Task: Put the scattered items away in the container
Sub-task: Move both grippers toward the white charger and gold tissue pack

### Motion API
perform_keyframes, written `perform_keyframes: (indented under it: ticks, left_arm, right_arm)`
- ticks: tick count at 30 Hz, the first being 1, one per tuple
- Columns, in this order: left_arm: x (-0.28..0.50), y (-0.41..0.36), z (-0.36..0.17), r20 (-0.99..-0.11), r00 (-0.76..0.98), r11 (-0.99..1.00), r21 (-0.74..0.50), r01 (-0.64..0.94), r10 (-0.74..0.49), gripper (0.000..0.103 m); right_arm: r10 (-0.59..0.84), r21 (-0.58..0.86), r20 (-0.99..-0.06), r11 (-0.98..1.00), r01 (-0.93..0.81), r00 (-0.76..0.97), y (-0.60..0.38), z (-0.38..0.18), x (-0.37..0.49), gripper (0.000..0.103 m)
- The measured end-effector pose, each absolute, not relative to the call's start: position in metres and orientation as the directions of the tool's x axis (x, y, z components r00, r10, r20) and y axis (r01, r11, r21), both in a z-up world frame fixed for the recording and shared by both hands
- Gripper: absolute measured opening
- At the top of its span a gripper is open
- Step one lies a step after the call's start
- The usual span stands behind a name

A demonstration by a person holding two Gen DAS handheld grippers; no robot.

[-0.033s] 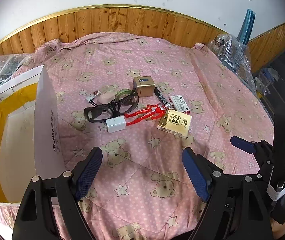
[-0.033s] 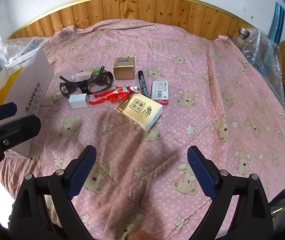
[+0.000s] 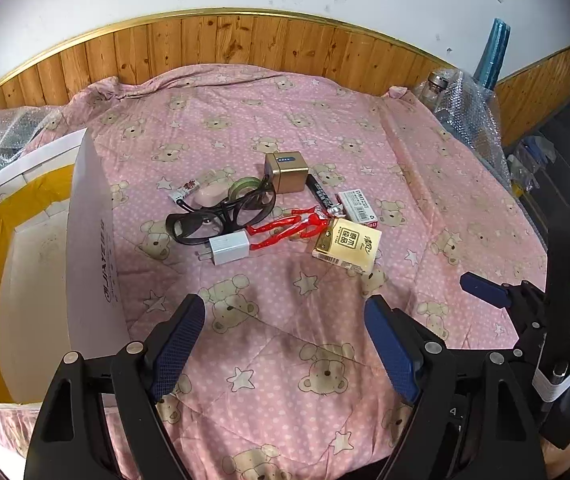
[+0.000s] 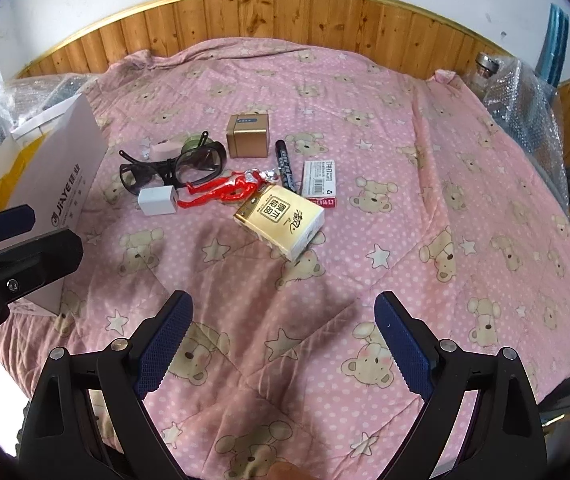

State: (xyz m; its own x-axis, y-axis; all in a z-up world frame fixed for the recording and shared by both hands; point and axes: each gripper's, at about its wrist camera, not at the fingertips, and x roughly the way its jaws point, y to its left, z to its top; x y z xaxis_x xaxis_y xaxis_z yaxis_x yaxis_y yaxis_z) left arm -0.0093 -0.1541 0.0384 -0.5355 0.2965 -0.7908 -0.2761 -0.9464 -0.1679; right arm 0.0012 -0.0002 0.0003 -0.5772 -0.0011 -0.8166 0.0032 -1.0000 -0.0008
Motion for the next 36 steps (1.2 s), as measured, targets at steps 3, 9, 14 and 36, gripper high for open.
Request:
perform_keyframes:
  ticks: [3, 9, 14, 36]
  left_arm:
    - [-0.007, -0.151, 0.04, -0.784, -0.546, -0.945, -0.154, -0.288, 0.295, 0.082]
    - [-0.003, -0.147, 0.042, -0.774, -0.561, -0.941, -0.135, -0.309, 0.295, 0.082]
    - [-0.017, -0.151, 0.045, -0.783, -0.529, -0.935, -0.184, -0.305, 0.326, 0.082]
    - [-0.069, -0.13, -0.009, -0.868, -0.356, -0.92, -0.239, -0.311, 0.346, 0.005]
  right_arm:
    - [-0.016, 0.015, -0.809, -1.0, 0.007, -0.588, -0.001, 0.001, 0.005, 0.093]
    - [-0.02, 0.025, -0.811, -1.0, -0.001, -0.584, -0.001, 0.01, 0.004, 0.092]
    - [0.004, 0.001, -0.818, -1.0, -0.009, -0.575, -0.003, 0.015, -0.009, 0.092]
    - [-0.175, 0.193, -0.867, -0.981, 0.009, -0.466, 0.019, -0.031, -0.058, 0.01]
